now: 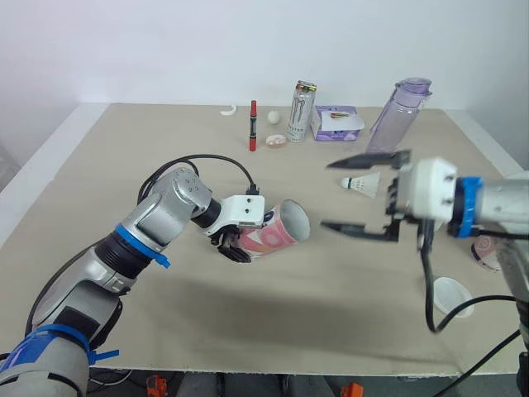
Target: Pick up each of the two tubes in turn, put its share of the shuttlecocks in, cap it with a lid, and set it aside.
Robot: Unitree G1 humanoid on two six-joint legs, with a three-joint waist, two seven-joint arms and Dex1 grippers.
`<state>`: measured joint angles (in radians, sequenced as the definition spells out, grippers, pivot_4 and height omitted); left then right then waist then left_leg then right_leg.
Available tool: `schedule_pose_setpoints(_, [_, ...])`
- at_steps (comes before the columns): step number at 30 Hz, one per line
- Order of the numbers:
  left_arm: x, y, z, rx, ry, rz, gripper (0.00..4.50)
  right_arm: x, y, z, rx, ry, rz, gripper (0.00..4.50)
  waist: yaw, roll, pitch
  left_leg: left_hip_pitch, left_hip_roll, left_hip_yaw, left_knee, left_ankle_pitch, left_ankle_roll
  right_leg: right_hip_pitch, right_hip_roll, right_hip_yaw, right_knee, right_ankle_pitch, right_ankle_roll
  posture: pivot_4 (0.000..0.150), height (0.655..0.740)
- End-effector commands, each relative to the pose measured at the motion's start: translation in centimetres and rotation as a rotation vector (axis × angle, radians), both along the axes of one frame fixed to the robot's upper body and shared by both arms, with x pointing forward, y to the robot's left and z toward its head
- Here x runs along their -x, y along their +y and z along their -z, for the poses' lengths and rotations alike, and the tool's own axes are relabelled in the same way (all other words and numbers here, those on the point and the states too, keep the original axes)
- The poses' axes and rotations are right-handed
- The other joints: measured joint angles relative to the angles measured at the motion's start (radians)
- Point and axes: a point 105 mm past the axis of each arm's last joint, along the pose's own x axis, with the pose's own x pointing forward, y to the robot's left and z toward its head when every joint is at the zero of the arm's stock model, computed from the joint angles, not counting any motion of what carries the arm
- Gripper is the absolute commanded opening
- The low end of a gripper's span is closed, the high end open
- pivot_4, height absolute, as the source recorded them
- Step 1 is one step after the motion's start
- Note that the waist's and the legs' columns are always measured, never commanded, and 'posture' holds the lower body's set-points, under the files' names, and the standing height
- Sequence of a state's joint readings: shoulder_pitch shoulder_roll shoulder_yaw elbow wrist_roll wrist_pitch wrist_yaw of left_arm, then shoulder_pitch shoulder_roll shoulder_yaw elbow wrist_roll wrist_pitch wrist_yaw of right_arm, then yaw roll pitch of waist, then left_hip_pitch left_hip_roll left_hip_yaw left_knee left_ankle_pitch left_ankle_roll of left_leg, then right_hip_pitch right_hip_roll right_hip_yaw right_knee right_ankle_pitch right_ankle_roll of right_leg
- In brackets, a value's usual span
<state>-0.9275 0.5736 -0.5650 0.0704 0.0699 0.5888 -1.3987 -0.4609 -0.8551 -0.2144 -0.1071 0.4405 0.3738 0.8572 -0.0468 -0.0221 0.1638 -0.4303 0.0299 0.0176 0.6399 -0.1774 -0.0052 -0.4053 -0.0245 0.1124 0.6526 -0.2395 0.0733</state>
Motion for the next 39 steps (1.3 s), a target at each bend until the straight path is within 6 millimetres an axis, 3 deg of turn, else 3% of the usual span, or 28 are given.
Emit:
schedule_pose_setpoints(1, [-0.2,0.5,0.5,-0.034,0.005,-0.026,3.61,-3.3,-5.5,3.0,-0.162,0.081,0.301,4.45,0.0,-0.001,0.0,0.0,0.0,0.0,0.0,0.0,0.0,0.0,0.0,0.0,0.0,0.0,0.0,0.15,0.74])
schedule_pose_setpoints(6, [-0.1,0.4,0.3,-0.035,0.001,-0.022,3.61,-5.4,-6.8,5.4,-0.264,0.141,0.385,4.45,-0.002,0.005,0.001,-0.001,-0.001,0.001,-0.001,0.0,0.0,-0.001,0.0,0.001,0.0,-0.001,0.001,0.15,0.74])
schedule_pose_setpoints(16, [-0.2,0.6,0.3,-0.037,-0.002,-0.03,3.61,-7.8,-5.7,8.9,-0.348,0.288,0.349,4.45,-0.003,0.005,0.001,-0.001,-0.001,-0.001,-0.001,0.0,0.0,0.0,0.001,0.001,0.0,-0.001,0.002,0.15,0.74])
schedule_pose_setpoints(28, [-0.1,0.8,0.4,-0.039,-0.005,-0.044,3.61,-9.8,-3.0,9.9,-0.4,0.351,0.277,4.45,-0.009,0.006,0.001,0.0,-0.001,-0.001,-0.001,0.0,0.0,0.0,0.001,0.001,0.0,0.002,0.006,0.15,0.74])
schedule_pose_setpoints(32, [-0.1,0.8,0.5,-0.04,-0.005,-0.047,3.61,-10.2,-2.7,9.9,-0.41,0.359,0.28,3.47,-0.014,0.006,0.001,0.0,-0.001,-0.001,-0.001,0.0,0.0,0.0,0.002,0.001,0.0,0.002,0.005,0.15,0.74])
schedule_pose_setpoints(33, [0.0,0.8,0.5,-0.04,-0.005,-0.048,3.61,-10.3,-2.7,9.9,-0.41,0.359,0.283,3.07,-0.014,0.006,0.001,0.0,-0.001,-0.001,-0.001,0.0,0.0,0.0,0.002,0.001,0.0,0.002,0.006,0.15,0.74])
schedule_pose_setpoints(35, [0.0,0.9,0.5,-0.04,-0.004,-0.05,3.61,-10.4,-2.8,9.8,-0.414,0.358,0.288,1.86,-0.015,0.006,0.001,-0.001,-0.001,-0.001,-0.002,0.0,0.0,0.0,0.001,0.001,0.0,0.002,0.007,0.15,0.74])
schedule_pose_setpoints(36, [0.1,0.9,0.5,-0.041,-0.003,-0.051,3.61,-10.5,-2.7,9.7,-0.411,0.356,0.286,1.45,-0.015,0.006,0.001,-0.001,-0.001,-0.002,-0.002,0.0,0.0,0.0,0.002,0.001,0.0,0.002,0.007,0.15,0.74])
schedule_pose_setpoints(38, [0.1,0.9,0.5,-0.042,-0.002,-0.052,3.61,-10.5,-2.7,9.7,-0.405,0.354,0.281,1.05,-0.018,0.006,0.001,-0.001,-0.001,-0.002,-0.002,0.0,0.0,0.0,0.002,0.001,0.0,0.002,0.007,0.15,0.74])
schedule_pose_setpoints(39, [0.1,1.0,0.5,-0.043,-0.001,-0.054,3.61,-10.5,-2.6,9.6,-0.395,0.349,0.277,0.36,-0.02,0.006,0.001,-0.001,-0.001,-0.002,-0.002,0.0,0.0,0.0,0.002,0.001,0.0,0.002,0.007,0.15,0.74])
